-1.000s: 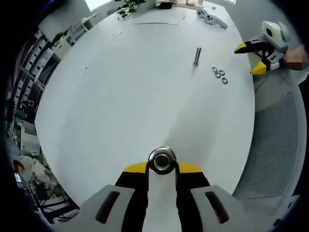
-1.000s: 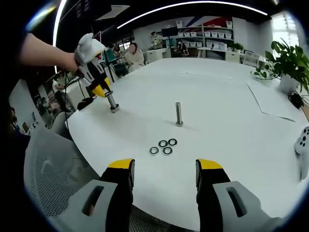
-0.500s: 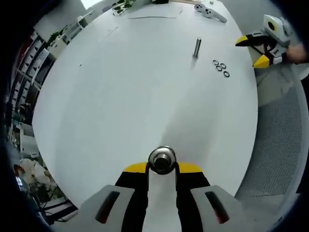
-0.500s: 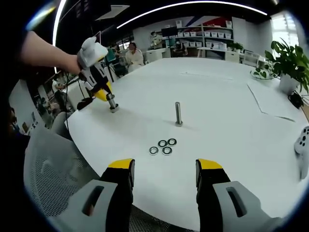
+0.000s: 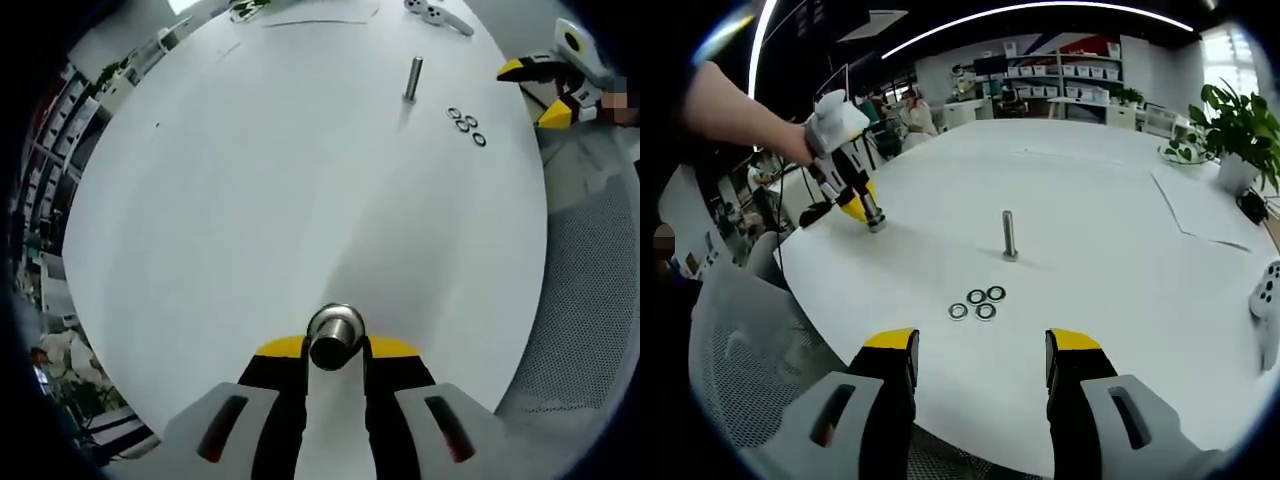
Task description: Place the washer onto the threaded stud by aligning its center hole with the stud, sliding it down to the base, and recovering from edge contact or off-axis alignment until the washer reaches the visible bottom stop.
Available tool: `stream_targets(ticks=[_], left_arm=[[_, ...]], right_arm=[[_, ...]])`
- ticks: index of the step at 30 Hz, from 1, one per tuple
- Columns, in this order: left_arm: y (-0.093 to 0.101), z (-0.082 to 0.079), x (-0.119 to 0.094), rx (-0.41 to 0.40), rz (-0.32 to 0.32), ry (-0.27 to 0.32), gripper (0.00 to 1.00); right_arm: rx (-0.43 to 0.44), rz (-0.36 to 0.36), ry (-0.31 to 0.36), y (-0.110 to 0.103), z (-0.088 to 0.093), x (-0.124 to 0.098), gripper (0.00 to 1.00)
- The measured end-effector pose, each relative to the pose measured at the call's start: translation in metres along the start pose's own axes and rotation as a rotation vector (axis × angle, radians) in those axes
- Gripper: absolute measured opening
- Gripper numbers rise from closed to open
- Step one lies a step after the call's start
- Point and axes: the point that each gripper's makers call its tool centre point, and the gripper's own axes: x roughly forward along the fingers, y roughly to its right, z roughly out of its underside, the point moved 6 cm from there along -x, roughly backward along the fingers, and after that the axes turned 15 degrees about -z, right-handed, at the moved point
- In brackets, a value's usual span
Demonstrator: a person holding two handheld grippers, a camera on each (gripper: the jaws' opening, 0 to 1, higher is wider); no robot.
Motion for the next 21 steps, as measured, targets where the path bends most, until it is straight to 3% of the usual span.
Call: stream_targets(ticks=[3,5,7,9,11,15,21], left_arm=[[-0.001,0.000,0.003,-0.020,-0.005,0.009,0.19],[-0.001,0.005,0.003,-0.012,0.001,-0.025,0.17],[-0.002,0.013,0.007,0.077,0.010,-0.058,0.00],[-0.002,0.012,0.000,-0.008,0.025,-0.016,0.00],[-0.002,0.011,0.001,-0.060,0.006,-0.026,0.00],[0.002,0.011,0.002,-0.037,0.005,-0.030,0.00],[-0.003,0.013,0.001,-0.076,-0.001,-0.029,0.00]], right_arm=[[0.001,0.001,0.002,0.000,0.000,0.000,0.53],[0.001,0.001,0.006,0.000,-0.001,0.000,0.53],[0.001,0.001,0.005,0.000,-0.001,0.000,0.53],[0.000,0.000,0.005,0.000,-0.001,0.000,0.53],[0.000,-0.001,0.005,0.000,0.000,0.000,0.53],[-0.001,-0.004,0.001,-0.001,0.000,0.000,0.53],[-0.001,-0.007,-0.002,-0.001,0.000,0.001,0.53]])
